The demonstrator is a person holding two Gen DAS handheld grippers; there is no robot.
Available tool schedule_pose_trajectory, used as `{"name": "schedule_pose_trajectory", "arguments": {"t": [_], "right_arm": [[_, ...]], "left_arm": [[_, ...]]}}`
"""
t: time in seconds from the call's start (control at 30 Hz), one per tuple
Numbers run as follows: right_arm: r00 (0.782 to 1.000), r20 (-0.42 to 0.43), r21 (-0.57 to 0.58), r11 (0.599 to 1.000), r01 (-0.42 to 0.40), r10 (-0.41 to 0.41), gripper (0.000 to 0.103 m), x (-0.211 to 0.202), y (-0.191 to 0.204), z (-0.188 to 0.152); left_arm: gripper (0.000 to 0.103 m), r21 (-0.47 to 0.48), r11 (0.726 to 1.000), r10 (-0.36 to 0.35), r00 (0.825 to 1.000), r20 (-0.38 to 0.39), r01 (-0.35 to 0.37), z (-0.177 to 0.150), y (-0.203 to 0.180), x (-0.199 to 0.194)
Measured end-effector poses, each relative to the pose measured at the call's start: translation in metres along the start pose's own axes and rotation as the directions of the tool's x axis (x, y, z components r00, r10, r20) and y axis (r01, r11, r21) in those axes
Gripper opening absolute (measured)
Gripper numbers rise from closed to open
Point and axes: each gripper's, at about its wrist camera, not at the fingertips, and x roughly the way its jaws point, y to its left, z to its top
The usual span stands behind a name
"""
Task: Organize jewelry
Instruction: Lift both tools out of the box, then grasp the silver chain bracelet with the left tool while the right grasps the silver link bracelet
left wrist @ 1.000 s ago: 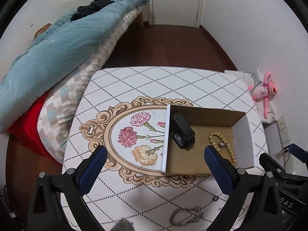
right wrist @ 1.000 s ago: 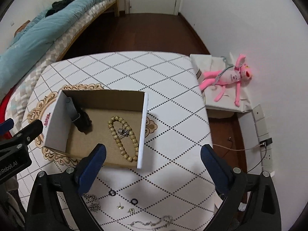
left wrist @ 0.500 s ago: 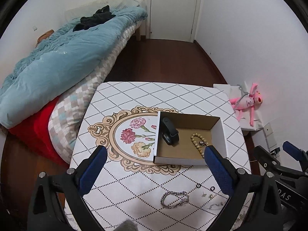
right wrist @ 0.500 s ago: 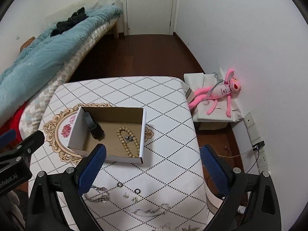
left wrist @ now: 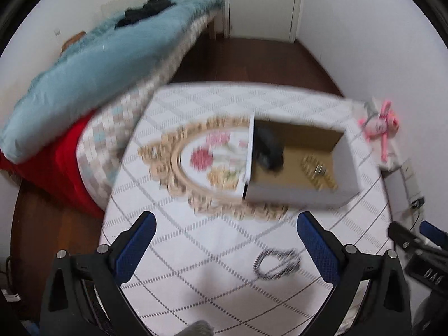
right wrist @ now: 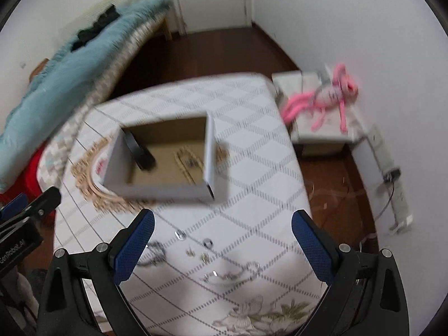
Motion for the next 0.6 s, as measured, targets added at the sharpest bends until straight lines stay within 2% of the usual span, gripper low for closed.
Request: {"name": "schedule_pose_trajectory", "arguments": {"t": [0.1, 0.2, 0.27, 0.33, 0.43, 0.53, 0.6], "right_arm": [[0.998, -0.068, 0.049, 0.999, 0.011, -0.008, 0.100, 0.027, -0.018, -0.021], [0.993, -0.118, 0.095, 0.995, 0.024, -0.012, 0.097, 0.047, -0.036, -0.041], [0.989, -0.147, 0.125, 0.991, 0.037, -0.018, 0.091, 0.059, -0.049, -0.054], [0.986, -0.166, 0.146, 0.988, 0.043, -0.018, 0.089, 0.067, -0.058, -0.063], [0.983, -0.184, 0.156, 0.986, 0.055, -0.025, 0.086, 0.074, -0.065, -0.072], [0.980, -0.200, 0.155, 0.986, 0.056, -0.024, 0.083, 0.081, -0.068, -0.078], [0.978, -0.205, 0.143, 0.988, 0.062, -0.032, 0.078, 0.086, -0.064, -0.083]], "left_arm": [[0.102, 0.008, 1.000, -0.001, 0.997, -0.082, 0.002, -0.020, 0.000, 0.030], [0.101, 0.020, 0.999, -0.025, 0.986, -0.168, 0.029, -0.038, -0.004, 0.059], [0.091, 0.027, 0.998, -0.044, 0.980, -0.196, 0.050, -0.047, -0.008, 0.072], [0.090, 0.036, 0.997, -0.061, 0.971, -0.230, 0.071, -0.053, -0.013, 0.085], [0.086, 0.047, 0.995, -0.079, 0.965, -0.251, 0.093, -0.058, -0.021, 0.095], [0.083, 0.083, 0.994, -0.055, 0.971, -0.231, 0.076, -0.061, -0.029, 0.094], [0.073, 0.095, 0.992, -0.056, 0.975, -0.213, 0.078, -0.062, -0.034, 0.090]]}}
